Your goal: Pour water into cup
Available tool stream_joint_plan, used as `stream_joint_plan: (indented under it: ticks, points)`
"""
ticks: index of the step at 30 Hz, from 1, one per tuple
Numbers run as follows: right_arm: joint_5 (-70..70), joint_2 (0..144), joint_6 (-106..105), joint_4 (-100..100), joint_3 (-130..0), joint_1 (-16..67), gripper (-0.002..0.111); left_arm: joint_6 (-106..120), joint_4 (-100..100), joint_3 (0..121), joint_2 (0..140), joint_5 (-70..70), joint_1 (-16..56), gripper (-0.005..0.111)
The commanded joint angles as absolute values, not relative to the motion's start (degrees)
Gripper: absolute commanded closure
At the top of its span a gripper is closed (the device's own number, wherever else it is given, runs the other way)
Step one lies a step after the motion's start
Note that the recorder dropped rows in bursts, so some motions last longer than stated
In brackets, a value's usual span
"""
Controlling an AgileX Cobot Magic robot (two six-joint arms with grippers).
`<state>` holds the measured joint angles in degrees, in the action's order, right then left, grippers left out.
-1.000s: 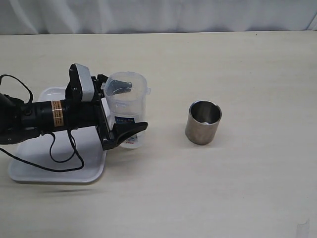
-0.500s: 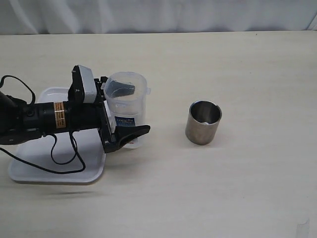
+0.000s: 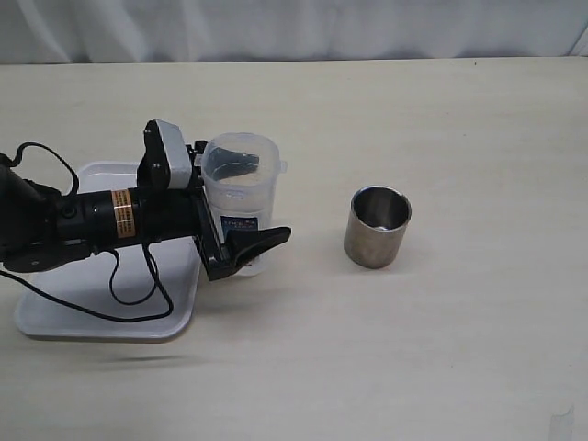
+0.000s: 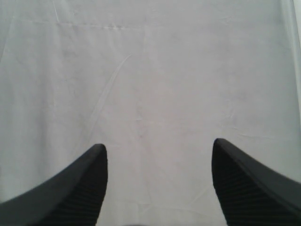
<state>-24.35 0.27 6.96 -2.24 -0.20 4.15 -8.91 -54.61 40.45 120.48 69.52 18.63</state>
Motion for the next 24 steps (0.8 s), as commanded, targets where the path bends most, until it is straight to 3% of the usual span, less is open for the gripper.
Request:
stream_joint_plan:
  ticks: [1, 6, 14, 24]
  points:
    - [-23.77, 0.0, 7.29, -2.63, 0.0, 3.97, 0.047, -9.47, -53.54, 40.77, 120.52, 69.96, 18.86, 0.006]
    - [-23.77, 0.0, 7.29, -2.63, 0.0, 3.97, 0.047, -9.47, -53.42, 40.77, 120.52, 69.96, 18.86, 0.039]
    - [-23.73, 0.0, 7.74, -2.63, 0.0, 3.97, 0.047, -9.47, -53.42, 40.77, 120.52, 69.96, 18.86, 0.107]
    - [-30.32, 4.49, 9.08, -10.14, 0.0, 3.97, 0.045, -10.72, -51.14, 40.77, 120.52, 69.96, 18.7, 0.107]
